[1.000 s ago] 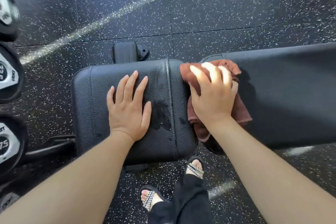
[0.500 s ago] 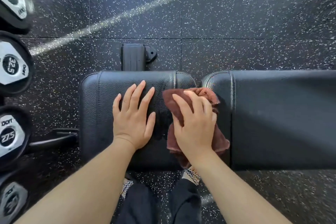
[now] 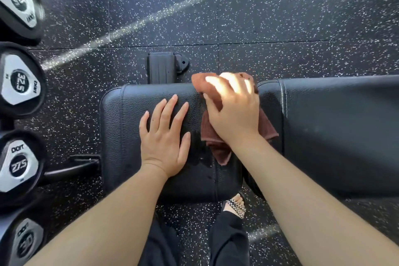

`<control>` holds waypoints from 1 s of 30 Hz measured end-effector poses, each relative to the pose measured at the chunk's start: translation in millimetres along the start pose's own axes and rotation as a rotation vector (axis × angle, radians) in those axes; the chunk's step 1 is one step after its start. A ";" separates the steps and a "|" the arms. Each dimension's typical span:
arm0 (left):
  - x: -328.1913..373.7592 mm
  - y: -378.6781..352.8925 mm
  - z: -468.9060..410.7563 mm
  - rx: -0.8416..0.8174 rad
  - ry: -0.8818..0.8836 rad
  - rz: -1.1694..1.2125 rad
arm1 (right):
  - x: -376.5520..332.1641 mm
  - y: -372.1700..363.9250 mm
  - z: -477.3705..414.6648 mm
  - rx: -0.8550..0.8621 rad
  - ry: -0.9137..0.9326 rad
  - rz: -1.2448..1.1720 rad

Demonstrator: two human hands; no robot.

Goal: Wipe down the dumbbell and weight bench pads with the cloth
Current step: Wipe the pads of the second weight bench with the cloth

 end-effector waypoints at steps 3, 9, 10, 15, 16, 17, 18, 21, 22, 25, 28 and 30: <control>0.0 -1.5 -0.6 -0.007 -0.006 -0.010 | -2.6 0.5 40.0 0.029 0.012 0.036; -1.7 -2.8 1.1 0.040 -0.018 0.012 | -3.8 0.8 69.2 0.074 0.009 0.032; -1.5 -1.5 1.3 0.042 -0.020 0.017 | -4.9 2.0 68.5 0.073 0.012 0.032; -0.8 4.9 2.8 -0.024 -0.051 0.080 | -8.6 5.0 65.6 0.054 0.026 0.037; -3.0 6.2 1.7 -0.049 -0.080 0.107 | -11.2 5.4 63.0 0.062 0.035 0.049; -7.3 9.2 0.0 -0.071 -0.124 0.121 | -15.2 4.3 59.7 0.065 0.043 0.060; -14.0 14.0 -2.5 -0.081 -0.184 0.106 | -20.9 1.8 55.6 0.063 0.050 0.071; -40.2 27.1 -23.4 -0.085 -0.318 0.017 | -40.8 -11.1 37.5 0.046 0.045 0.127; -48.8 29.4 -33.6 -0.083 -0.316 0.011 | -46.3 -16.3 28.7 0.035 0.039 0.148; -66.1 26.2 -55.5 -0.087 -0.219 0.004 | -51.2 -28.5 -3.2 -0.001 -0.017 0.194; -70.3 24.7 -59.0 -0.042 -0.200 0.052 | -49.8 -32.8 -25.0 -0.012 -0.011 0.254; -72.5 26.1 -59.1 -0.034 -0.199 0.074 | -49.8 -33.5 -30.0 -0.042 0.020 0.249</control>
Point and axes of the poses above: each hand's wrist, its own z-axis away from the middle knuckle, its own y-axis out of the back of the hand, x = y × z, the point moved 8 cm from there along -z, towards the middle knuckle, and after that the axes turned 2 degrees about y, right-handed, at the moved point
